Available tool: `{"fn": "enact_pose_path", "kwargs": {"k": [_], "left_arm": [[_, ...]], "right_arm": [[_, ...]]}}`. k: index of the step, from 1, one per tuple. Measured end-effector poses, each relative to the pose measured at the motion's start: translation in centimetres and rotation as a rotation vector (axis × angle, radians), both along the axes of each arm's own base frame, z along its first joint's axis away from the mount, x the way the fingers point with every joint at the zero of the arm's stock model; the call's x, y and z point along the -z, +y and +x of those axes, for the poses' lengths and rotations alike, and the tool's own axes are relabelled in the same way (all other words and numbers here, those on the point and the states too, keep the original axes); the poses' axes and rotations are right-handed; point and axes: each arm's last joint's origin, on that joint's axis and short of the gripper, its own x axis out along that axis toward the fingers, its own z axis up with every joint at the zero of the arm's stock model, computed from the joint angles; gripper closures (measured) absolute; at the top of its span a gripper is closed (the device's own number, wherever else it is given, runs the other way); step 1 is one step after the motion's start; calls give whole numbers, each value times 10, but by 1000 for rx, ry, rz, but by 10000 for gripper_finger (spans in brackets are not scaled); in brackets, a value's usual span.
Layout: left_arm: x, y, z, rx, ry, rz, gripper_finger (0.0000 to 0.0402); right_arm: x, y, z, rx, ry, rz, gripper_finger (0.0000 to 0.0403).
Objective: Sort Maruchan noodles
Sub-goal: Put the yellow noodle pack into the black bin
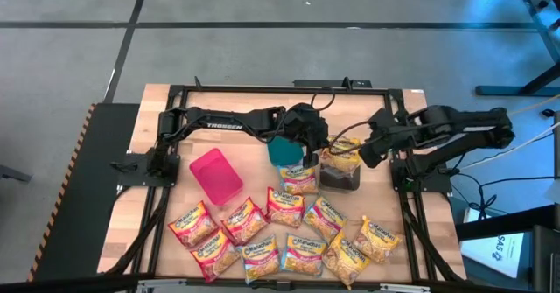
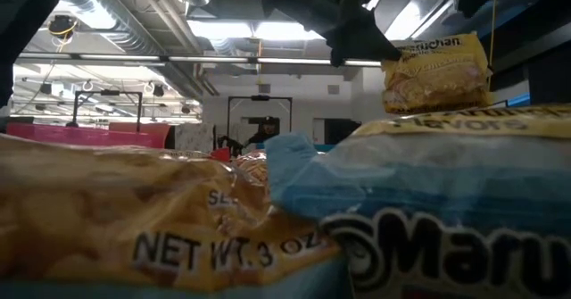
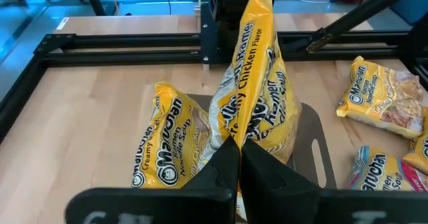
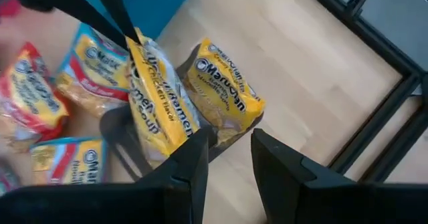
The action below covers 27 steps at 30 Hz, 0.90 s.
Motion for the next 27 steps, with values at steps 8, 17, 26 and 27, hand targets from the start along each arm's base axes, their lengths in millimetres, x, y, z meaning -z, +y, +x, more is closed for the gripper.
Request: {"fn": "enact_pose_path", "kwargs": {"k": [8,17,26,27], "left_arm": [[0,-1,0,11,0,-5,401],[0,-3,0,24,0,-10,401],[-1,-4,1,26,-9,-9,401],[-1,-4,1,27,-9,-9,401]], "right_arm": [[16,6,14,-130,-23,94,290],[16,7,17,-160,-39,86,264],[30,11,36,-220,67,53,157],[32,11,38,-224,77,53,152]]}}
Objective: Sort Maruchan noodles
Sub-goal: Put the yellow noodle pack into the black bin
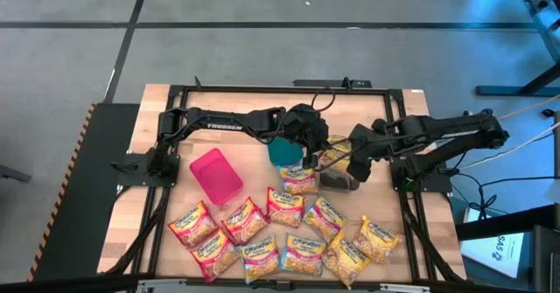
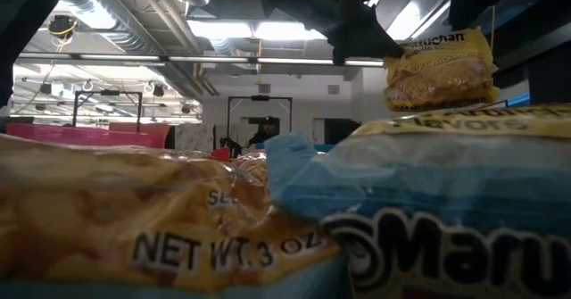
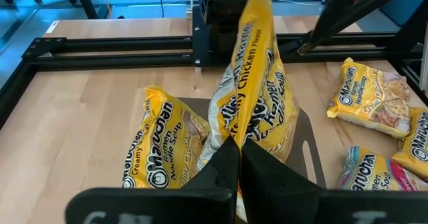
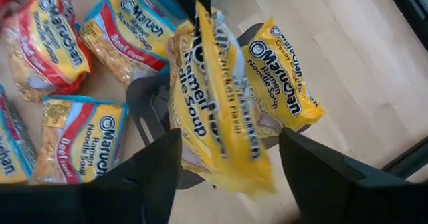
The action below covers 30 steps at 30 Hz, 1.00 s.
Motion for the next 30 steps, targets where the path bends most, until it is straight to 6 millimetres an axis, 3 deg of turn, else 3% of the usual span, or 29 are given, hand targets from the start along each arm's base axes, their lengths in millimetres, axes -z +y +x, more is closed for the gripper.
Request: {"fn": "enact_pose_path", "kwargs": {"k": [4,8,30], "left_arm": [[0,0,0,0,-1,0,401],[0,-2,0,9,-2,-2,401],[-1,-6,1,24,-6,-5,401]], "right_arm": [[6,1,5,-16,51,-16,148],[9,0,5,-5,85,-47,168],[8,1,5,24,83,-1,365]]}}
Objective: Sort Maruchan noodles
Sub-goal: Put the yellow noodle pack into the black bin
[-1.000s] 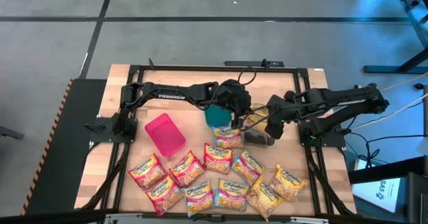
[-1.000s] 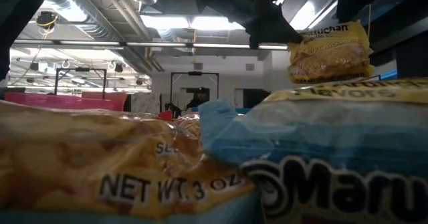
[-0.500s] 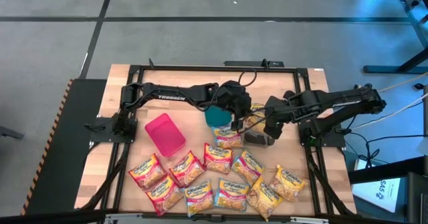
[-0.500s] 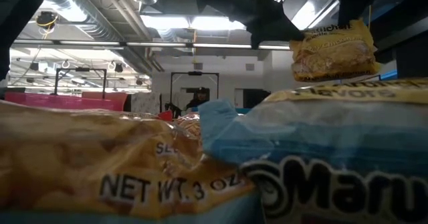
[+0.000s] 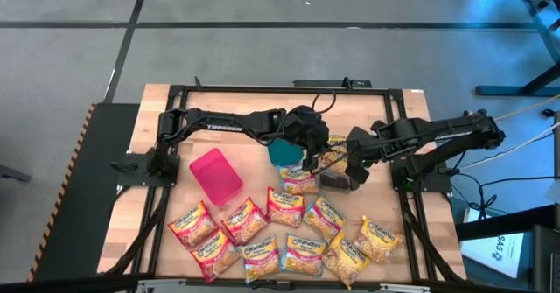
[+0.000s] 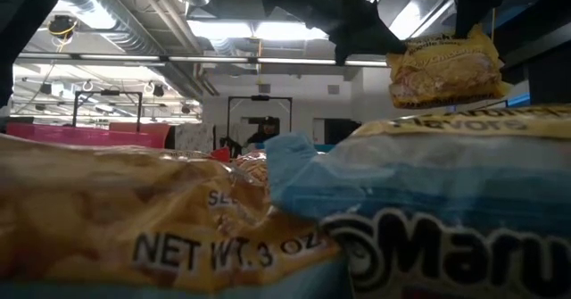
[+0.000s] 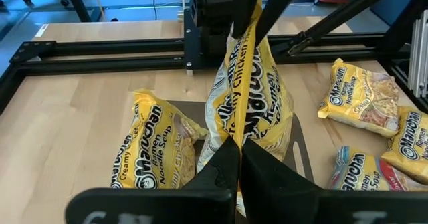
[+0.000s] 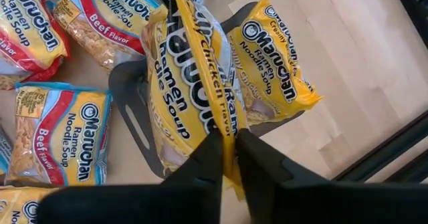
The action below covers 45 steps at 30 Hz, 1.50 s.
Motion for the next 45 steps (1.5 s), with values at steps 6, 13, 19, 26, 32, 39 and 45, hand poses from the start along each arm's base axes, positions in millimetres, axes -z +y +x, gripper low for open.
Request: {"fn": "enact_pose_path", "kwargs": {"k": [6,13,19,26,32,39,45], "left_arm": [[-1,0,0,0,-9,1,401],[-4,1,2,-9,-47,11,399],[-5,0,2,4,-56,15,357],[-4,1,0,4,-33,11,320],[-5,9,-6,-19,23,6,317],[-12,16,-14,-54,50,15,317],[-15,18,-25,-82,130,17,317]], "right_arm": [[0,0,0,0,1,-1,397],[0,0,-1,0,3,1,401],[0,0,0,1,0,-6,401],[0,0,0,2,-2,-10,402],[0,0,-1,4,4,-10,402],[0,-1,-2,26,10,-11,403],[0,-1,-2,39,4,-19,403]]}}
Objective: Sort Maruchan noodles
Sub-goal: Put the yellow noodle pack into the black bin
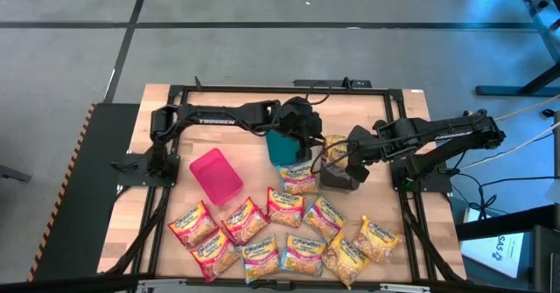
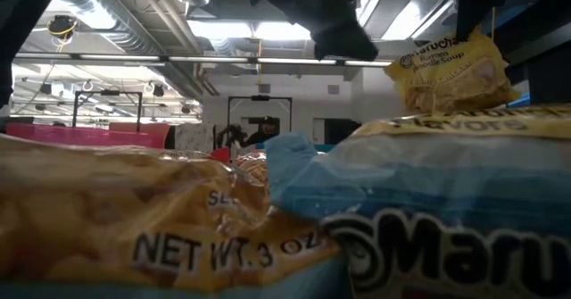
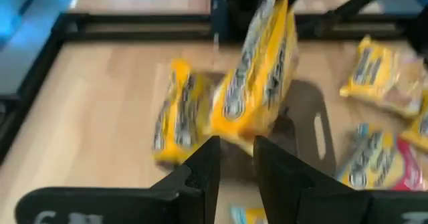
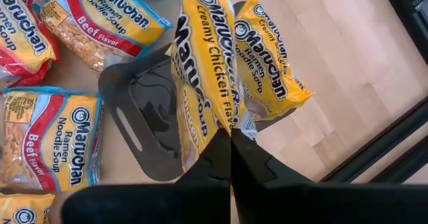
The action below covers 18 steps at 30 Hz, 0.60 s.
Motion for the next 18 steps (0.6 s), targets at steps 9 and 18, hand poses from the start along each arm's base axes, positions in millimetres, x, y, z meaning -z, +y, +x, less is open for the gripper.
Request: {"fn": "enact_pose_path", "kwargs": {"k": [9,18], "left_arm": [[-3,13,-54,-103,405,-59,317],[-14,15,-111,-239,676,14,317]], "right_arm": [[1,-2,6,36,-30,-29,403],[21,-8,28,23,90,-29,403]]}}
